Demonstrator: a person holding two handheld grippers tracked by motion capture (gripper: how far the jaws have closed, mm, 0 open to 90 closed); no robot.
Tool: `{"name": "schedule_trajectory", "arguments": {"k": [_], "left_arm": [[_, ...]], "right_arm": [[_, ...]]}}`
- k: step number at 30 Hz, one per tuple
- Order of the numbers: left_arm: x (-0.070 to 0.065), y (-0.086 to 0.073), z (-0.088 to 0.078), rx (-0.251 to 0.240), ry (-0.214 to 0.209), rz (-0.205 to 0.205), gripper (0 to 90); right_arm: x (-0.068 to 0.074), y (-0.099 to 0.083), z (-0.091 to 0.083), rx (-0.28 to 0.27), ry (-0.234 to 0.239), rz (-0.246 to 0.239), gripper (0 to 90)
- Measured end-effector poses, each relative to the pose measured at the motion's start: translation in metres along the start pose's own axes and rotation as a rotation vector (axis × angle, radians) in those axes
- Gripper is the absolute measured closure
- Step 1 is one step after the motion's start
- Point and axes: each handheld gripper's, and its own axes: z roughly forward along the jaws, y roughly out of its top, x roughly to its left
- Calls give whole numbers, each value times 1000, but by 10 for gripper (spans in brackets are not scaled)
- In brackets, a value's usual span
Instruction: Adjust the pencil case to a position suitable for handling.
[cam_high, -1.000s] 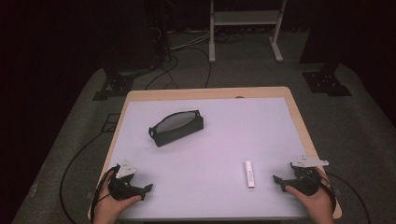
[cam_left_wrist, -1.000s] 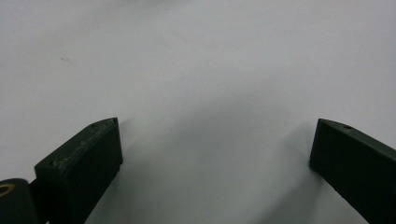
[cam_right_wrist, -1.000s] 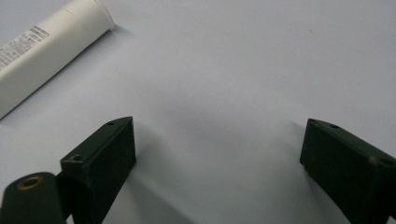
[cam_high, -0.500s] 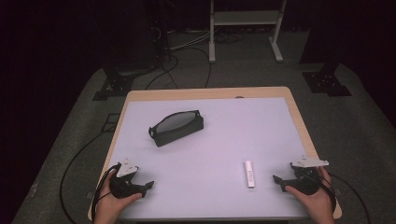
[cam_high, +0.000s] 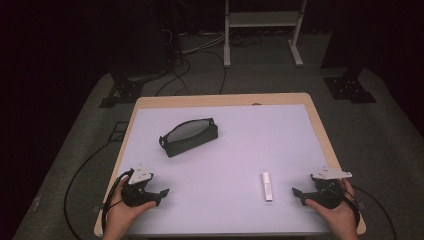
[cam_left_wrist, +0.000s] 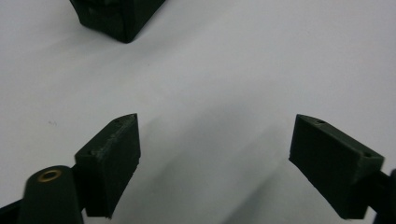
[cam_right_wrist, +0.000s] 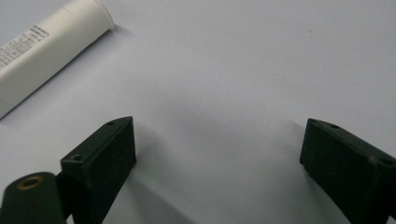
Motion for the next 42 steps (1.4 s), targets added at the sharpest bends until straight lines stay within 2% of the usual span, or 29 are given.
{"name": "schedule_trajectory", "arguments": {"k": [16, 27, 42], "left_arm": [[12, 14, -4, -34, -19, -22, 266], [18, 28, -6, -42, -27, -1, 362], [29, 50, -7, -76, -34, -2, 425]], "right_arm": [[0, 0, 0, 0, 1, 1, 96], [0, 0, 0, 0, 1, 1, 96], [0, 0, 0, 0, 2, 1, 96]]}}
